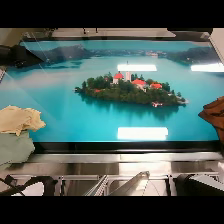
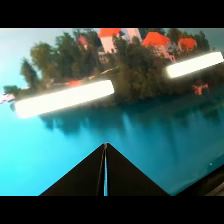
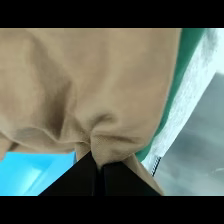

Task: Fold the shirts.

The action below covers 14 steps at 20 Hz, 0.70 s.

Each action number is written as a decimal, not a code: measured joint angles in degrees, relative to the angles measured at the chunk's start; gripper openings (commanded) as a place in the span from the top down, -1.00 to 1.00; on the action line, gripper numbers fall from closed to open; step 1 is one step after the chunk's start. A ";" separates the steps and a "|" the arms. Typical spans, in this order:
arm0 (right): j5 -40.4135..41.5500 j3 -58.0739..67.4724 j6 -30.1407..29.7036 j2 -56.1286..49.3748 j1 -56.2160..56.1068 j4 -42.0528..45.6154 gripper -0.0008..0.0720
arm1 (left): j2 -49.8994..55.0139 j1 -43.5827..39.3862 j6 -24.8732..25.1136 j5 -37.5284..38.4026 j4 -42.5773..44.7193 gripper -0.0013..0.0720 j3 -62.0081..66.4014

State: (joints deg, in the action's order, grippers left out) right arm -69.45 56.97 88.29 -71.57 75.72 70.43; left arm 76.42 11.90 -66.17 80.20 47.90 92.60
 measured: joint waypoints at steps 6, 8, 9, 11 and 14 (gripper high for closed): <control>1.70 -1.95 -1.64 2.23 -0.04 1.68 0.62 | 1.70 -2.40 0.02 0.63 0.07 0.93 -0.02; 1.11 -2.08 -1.84 2.75 -0.04 2.27 -0.94 | 2.08 -3.61 0.04 0.72 0.13 0.93 -0.02; 0.66 -2.14 -1.88 2.95 -0.04 2.62 -0.94 | 2.16 -4.17 0.04 0.83 0.22 0.93 -0.02; -0.70 -2.14 -1.88 3.48 -0.04 2.86 -0.94 | 2.29 -5.14 0.22 0.81 0.24 0.93 -0.02; -2.05 -1.42 -1.27 5.92 -0.04 3.13 -0.94 | 2.38 -5.57 0.22 0.81 0.33 0.93 0.24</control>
State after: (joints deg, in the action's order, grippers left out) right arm -71.50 55.55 87.02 -65.65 75.68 73.56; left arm 78.81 6.33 -65.95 81.01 48.23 92.84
